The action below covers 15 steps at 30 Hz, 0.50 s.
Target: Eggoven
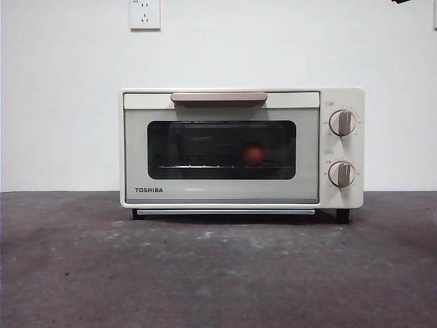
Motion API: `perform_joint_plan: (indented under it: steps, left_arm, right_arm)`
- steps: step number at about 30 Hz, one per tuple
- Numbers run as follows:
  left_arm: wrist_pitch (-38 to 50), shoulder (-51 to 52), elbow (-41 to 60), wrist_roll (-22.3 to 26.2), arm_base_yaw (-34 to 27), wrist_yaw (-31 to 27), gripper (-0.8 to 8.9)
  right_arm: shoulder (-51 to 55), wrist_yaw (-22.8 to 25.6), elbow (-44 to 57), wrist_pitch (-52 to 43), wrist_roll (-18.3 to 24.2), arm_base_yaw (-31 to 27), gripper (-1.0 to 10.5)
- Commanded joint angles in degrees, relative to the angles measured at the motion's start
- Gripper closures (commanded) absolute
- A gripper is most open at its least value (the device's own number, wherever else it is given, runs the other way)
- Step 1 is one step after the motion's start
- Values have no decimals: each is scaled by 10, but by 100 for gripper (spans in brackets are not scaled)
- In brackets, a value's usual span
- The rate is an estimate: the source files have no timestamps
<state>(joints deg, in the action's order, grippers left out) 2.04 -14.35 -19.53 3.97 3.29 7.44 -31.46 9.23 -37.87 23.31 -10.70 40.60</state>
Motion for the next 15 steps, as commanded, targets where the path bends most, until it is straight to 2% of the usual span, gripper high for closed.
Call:
perform_joint_plan:
  steps: [1, 15]
  left_arm:
    - [3, 37, 37, 14, -17, -2, 806]
    - [-64, 133, 170, 9, -37, -2, 806]
  right_arm:
    - [-1, 3, -3, -6, 5, 5, 943]
    - [-1, 3, -3, -7, 5, 5, 943]
